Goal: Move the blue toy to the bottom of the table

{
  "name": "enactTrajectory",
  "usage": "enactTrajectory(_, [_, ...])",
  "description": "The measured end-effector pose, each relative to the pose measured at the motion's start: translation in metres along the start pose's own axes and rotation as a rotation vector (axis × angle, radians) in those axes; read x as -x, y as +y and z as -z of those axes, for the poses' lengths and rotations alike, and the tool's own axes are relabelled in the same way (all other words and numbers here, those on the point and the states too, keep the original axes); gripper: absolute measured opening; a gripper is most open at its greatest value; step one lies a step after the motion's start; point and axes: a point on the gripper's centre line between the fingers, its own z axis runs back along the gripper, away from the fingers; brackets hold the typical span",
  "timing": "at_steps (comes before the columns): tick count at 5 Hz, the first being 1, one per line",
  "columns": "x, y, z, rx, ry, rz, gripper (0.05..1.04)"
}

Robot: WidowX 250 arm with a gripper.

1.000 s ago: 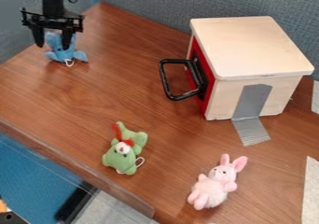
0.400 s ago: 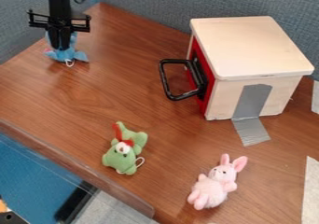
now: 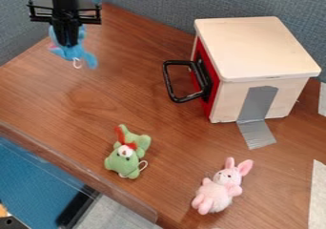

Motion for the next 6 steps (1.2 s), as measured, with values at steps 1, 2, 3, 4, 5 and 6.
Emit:
enactTrajectory(1, [0.041, -0.014, -0.001, 0.042, 0.03, 0.043, 0.105])
enactTrajectory(2, [0.075, -0.033, 0.01, 0.066, 0.082, 0.119, 0.105])
enactTrajectory(3, [0.094, -0.042, 0.017, 0.058, 0.114, 0.171, 0.105])
enactTrajectory(4, [0.103, -0.034, 0.021, 0.018, 0.133, 0.17, 0.143])
enactTrajectory(5, [0.098, -0.023, 0.012, -0.004, 0.095, 0.116, 0.36])
enactTrajectory(6, [0.094, -0.019, -0.006, -0.015, 0.052, 0.103, 0.669])
